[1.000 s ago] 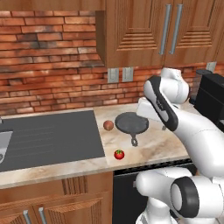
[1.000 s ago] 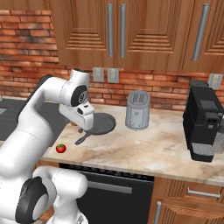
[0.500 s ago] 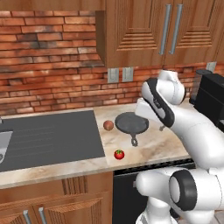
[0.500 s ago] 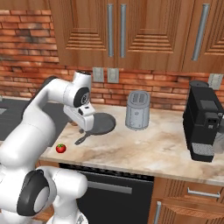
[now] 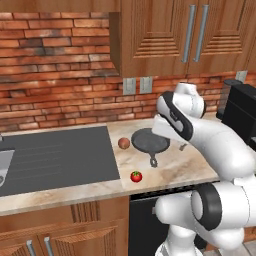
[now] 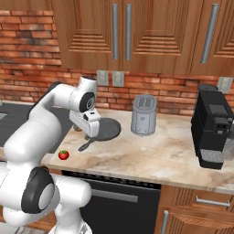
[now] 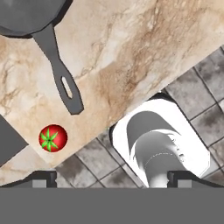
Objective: Place the pan on the rear left burner on the stove. Then place the tomato and the onion in the pan and turn on the rear left burner.
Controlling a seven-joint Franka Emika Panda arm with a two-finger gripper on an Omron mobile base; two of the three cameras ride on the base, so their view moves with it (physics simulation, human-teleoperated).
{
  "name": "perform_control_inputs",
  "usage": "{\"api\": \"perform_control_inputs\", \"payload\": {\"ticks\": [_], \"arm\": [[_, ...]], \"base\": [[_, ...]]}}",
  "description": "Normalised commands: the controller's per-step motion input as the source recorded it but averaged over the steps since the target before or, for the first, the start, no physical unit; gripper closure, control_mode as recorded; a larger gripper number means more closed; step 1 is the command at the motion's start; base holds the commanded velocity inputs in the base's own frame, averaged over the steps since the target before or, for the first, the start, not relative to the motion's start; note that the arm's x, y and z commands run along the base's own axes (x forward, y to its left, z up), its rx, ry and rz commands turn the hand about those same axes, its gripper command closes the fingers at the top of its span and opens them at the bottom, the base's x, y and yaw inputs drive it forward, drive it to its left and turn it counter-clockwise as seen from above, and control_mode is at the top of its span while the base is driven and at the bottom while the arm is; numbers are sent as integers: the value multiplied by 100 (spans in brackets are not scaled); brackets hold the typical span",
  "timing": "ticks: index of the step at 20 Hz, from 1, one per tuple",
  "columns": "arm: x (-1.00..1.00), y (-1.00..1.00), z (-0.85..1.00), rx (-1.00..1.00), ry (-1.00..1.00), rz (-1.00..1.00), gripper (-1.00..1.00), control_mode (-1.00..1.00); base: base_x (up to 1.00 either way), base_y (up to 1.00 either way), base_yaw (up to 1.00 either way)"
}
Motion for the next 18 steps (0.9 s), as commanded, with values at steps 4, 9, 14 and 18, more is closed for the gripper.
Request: {"api": "perform_control_inputs", "payload": {"ticks": [4,9,14,18], "arm": [[17,0,-16,-3,0,0,-100,-100],[11,0,-15,-1,0,0,-100,-100],[2,2,-15,0,0,0,-100,-100],[3,6,-15,0,0,0,-100,-100]], "base": [[0,0,0],[0,0,0],[0,0,0],[0,0,0]]}}
